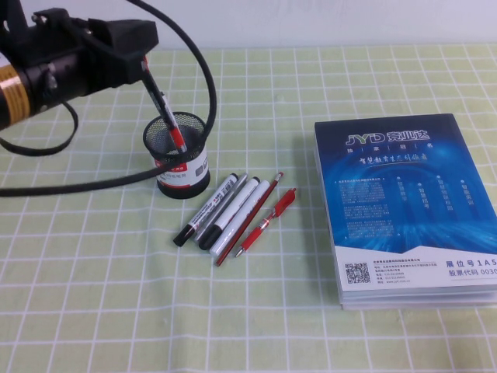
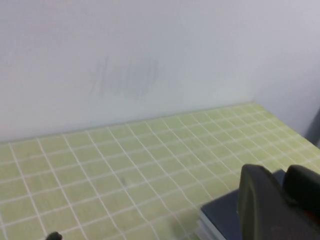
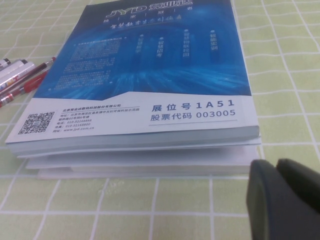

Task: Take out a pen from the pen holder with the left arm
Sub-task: Place the pen on the table

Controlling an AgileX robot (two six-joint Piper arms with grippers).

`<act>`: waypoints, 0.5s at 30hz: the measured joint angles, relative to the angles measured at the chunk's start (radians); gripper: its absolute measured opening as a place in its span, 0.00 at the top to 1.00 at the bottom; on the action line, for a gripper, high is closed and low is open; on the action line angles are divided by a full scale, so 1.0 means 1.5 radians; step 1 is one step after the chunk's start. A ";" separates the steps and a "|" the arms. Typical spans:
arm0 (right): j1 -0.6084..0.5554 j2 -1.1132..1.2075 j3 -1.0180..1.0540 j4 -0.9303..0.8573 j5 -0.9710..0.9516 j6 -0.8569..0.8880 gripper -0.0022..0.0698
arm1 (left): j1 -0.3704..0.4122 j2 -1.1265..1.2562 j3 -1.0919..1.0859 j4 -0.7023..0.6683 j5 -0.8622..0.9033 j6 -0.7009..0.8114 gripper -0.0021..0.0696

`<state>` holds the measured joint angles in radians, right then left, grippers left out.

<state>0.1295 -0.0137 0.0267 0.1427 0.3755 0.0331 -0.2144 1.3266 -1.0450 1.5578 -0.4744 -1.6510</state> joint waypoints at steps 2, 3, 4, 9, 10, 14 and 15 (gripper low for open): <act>0.000 0.000 0.000 0.000 0.000 0.000 0.99 | -0.020 -0.011 0.021 -0.087 0.051 0.105 0.90; 0.000 0.000 0.000 0.000 0.000 0.000 0.99 | -0.033 -0.017 0.031 -0.135 0.086 0.167 0.90; 0.000 0.000 0.000 0.000 0.000 0.000 0.99 | -0.047 -0.022 0.040 -0.180 0.122 0.228 0.90; 0.000 0.000 0.000 0.000 0.000 0.000 0.99 | -0.089 -0.031 0.072 -0.270 0.215 0.356 0.90; 0.000 0.000 0.000 0.000 0.000 0.000 0.99 | -0.091 -0.031 0.077 -0.270 0.219 0.356 0.90; 0.000 0.000 0.000 0.000 0.000 0.000 0.99 | -0.093 -0.031 0.081 -0.225 0.242 0.319 0.90; 0.000 0.000 0.000 0.000 0.000 0.000 0.99 | -0.093 -0.031 0.081 -0.210 0.245 0.303 0.90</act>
<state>0.1295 -0.0137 0.0267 0.1427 0.3755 0.0331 -0.3537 1.2799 -0.9242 1.2421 -0.1069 -1.1964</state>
